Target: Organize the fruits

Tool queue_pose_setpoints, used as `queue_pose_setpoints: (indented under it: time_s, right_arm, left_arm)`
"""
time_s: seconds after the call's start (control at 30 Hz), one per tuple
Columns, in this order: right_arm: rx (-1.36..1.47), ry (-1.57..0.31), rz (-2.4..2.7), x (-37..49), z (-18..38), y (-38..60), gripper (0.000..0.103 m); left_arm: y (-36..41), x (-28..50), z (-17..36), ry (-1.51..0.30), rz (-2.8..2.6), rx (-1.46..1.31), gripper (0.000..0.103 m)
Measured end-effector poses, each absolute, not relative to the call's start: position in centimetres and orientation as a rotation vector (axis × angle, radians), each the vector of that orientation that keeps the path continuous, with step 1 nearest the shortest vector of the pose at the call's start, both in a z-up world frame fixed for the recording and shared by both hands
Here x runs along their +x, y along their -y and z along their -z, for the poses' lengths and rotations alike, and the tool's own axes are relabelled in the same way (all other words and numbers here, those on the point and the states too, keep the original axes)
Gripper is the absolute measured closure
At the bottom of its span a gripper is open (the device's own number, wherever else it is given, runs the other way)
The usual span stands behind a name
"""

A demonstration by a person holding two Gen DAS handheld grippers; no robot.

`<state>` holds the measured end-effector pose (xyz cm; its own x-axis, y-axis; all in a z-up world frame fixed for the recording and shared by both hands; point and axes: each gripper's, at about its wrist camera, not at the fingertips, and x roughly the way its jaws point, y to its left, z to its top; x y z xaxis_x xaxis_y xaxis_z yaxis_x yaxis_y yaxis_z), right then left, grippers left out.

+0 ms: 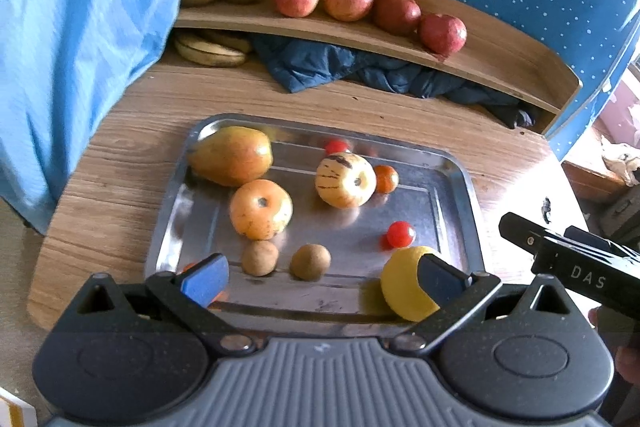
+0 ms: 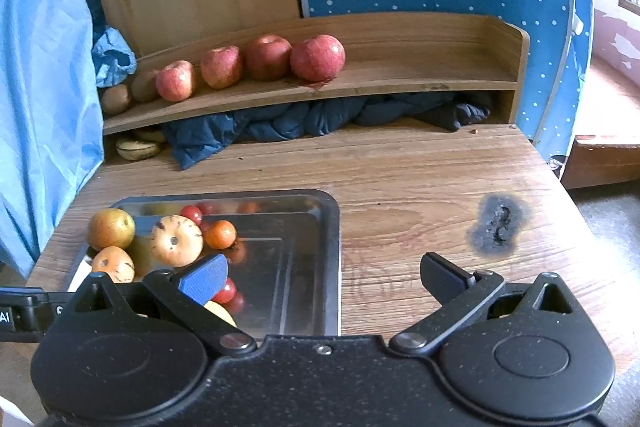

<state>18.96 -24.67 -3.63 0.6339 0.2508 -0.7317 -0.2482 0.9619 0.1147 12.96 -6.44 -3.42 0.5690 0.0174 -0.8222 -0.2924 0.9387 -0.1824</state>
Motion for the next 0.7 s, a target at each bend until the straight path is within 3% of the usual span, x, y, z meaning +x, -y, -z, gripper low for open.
queue_pose_setpoints:
  time_s: [0.7]
  right_arm:
    - [0.063,-0.854,-0.324,16.7,3.5,24.1,0.001]
  left_arm:
    - [1.0,10.5,2.3,-0.961,-0.296,-0.319,0.0]
